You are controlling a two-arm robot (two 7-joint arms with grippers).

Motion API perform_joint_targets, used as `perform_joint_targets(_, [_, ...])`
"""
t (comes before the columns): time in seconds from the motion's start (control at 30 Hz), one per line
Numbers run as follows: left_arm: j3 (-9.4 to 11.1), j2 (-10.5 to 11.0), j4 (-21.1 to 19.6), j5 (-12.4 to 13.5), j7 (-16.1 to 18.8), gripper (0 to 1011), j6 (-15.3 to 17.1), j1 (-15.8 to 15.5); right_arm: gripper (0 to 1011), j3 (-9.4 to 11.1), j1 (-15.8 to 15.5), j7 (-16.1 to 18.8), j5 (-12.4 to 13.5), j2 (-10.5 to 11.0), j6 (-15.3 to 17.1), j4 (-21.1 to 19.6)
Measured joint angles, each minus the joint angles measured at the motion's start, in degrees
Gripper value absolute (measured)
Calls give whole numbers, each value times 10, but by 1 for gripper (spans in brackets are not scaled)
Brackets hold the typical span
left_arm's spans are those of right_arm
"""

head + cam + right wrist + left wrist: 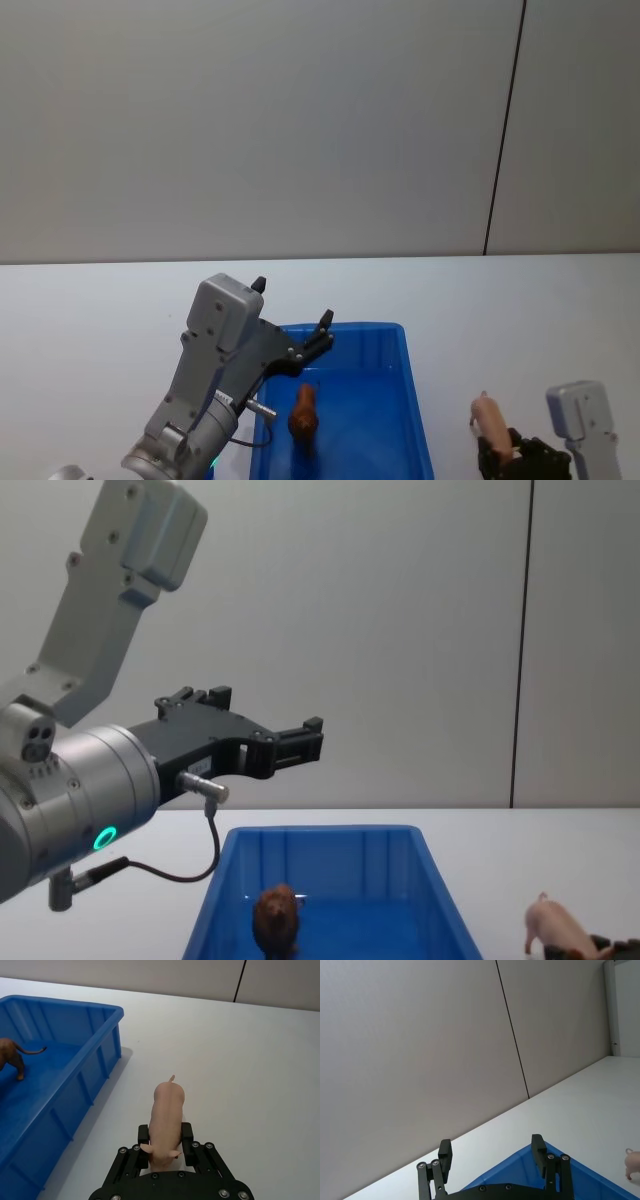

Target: Pick up the two dolls from the table and place them into the box.

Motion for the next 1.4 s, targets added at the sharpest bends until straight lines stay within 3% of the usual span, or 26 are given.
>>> perform_joint_targets(0.4, [0, 0, 0, 0, 0, 1001, 0, 0, 361, 8, -5, -7, -5, 7, -16, -23])
perform_joint_targets(0.63, [0, 0, 0, 0, 0, 1001, 0, 0, 361, 11, 1, 17, -9, 9, -42, -30])
perform_joint_targets(0.97, [0, 0, 0, 0, 0, 1001, 0, 0, 361, 10, 24, 80, -7, 2, -76, -24])
perform_joint_targets(1.4, [0, 0, 0, 0, 0, 1001, 0, 0, 361, -1, 77, 181, 10, -25, -100, 25])
